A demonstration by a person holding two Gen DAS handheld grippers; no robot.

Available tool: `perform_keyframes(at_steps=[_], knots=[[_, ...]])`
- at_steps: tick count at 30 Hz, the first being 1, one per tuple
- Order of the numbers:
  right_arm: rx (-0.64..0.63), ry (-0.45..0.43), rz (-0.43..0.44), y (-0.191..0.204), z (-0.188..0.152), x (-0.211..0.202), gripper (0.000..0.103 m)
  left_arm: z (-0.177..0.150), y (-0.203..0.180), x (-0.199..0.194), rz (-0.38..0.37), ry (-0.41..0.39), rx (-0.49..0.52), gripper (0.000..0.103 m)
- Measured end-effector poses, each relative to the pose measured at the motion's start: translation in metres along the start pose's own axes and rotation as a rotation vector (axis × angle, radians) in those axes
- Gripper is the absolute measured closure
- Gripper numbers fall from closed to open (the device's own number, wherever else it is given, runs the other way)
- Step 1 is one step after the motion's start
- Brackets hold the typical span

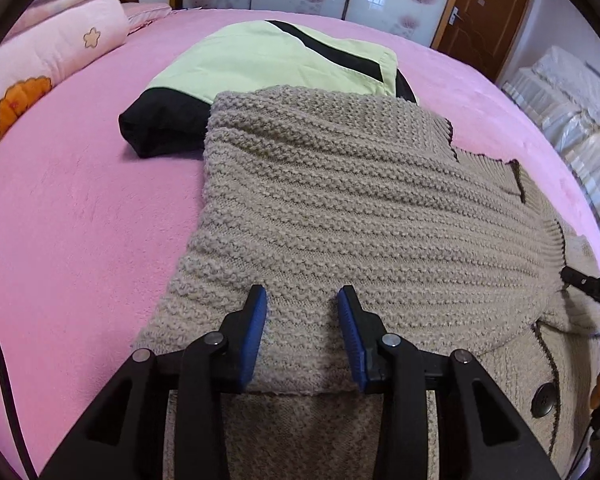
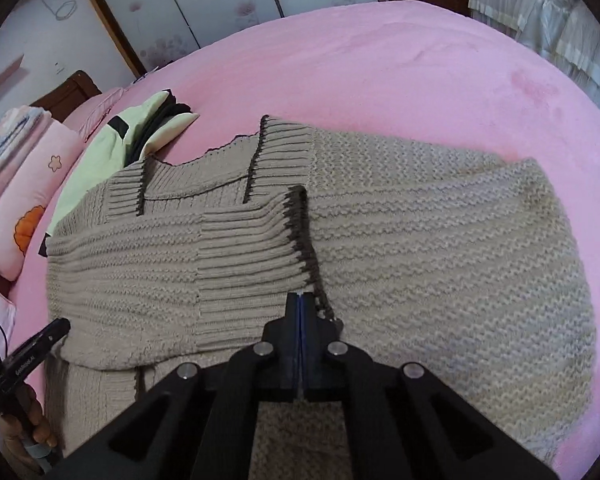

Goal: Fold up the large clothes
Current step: 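Fold the cardigan side inward with the left gripper and release, then lift both tools and move them to the cardigan hem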

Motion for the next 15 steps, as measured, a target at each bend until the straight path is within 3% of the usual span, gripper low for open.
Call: perform_keyframes(at_steps=[2,4,6,10,13,15], knots=[[-0.022,-0.012,-0.023,0.010,-0.002,-0.008,0.100,0.004,-0.004,-0.002,0.005,0.015,0.007,0.058],[-0.022,-0.015,-0.013,0.016,-0.004,-0.015,0.100,0.008,-0.008,-0.008,0.005,0.030,0.007,0.039],[-0.021,-0.019,0.006,0.024,-0.006,-0.028,0.100,0.011,-0.013,-0.021,0.033,0.018,0.010,0.030],[-0.026,-0.021,0.023,0.034,-0.009,-0.054,0.097,0.017,-0.022,-0.053,0.066,-0.009,0.037,0.025],[-0.046,-0.042,-0.004,0.043,-0.012,-0.079,0.083,0.021,-0.030,-0.080,0.068,-0.018,0.051,0.023],[-0.048,-0.060,-0.006,0.047,-0.016,-0.102,0.066,0.023,-0.038,-0.102,0.066,-0.034,0.063,0.023]])
Point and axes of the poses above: each gripper's, at about its wrist camera, not at the fingertips, and x roughly the way its jaws point, y to its left, z to its top, the point moved 1 cm from there along x, roughly the way its jaws point, and after that the axes turned 10 degrees about x, right-handed, at the moved point
